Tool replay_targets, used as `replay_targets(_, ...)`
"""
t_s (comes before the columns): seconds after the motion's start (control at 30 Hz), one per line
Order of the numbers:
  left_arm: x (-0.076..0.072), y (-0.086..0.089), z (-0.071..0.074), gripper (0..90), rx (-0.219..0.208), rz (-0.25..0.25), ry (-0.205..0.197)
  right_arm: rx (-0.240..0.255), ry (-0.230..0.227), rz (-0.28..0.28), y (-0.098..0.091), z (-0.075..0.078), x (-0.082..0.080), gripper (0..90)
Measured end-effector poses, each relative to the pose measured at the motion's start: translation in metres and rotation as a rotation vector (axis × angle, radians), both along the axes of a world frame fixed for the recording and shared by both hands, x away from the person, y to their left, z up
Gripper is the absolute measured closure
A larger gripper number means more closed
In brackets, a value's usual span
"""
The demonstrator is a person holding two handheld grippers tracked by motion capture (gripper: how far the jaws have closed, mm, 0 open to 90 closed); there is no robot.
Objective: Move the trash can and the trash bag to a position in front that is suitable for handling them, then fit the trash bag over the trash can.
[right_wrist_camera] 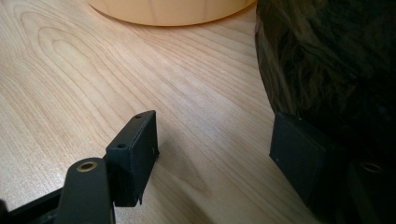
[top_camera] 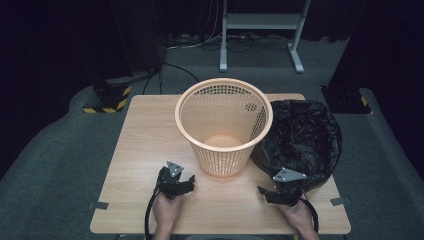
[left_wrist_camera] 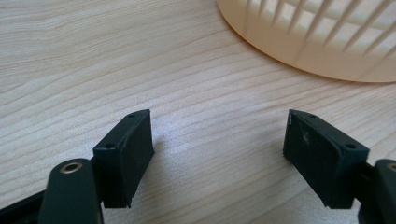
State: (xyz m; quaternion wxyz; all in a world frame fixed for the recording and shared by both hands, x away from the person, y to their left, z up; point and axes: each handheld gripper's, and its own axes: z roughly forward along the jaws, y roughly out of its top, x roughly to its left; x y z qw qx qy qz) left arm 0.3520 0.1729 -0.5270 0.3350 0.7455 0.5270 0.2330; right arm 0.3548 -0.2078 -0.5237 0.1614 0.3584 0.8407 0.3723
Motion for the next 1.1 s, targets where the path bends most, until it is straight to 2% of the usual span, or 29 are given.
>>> replay_targets(0.73, 0.0, 0.0, 0.0, 24.0, 0.0, 0.0, 0.001, 0.0, 0.004, -0.007, 0.0006, 0.0001, 0.0004, 30.4)
replay_targets(1.1, 0.0, 0.0, 0.0, 24.0, -0.001, 0.001, 0.0, -0.005, 0.006, -0.031, 0.0013, -0.0001, 0.0003, 27.0)
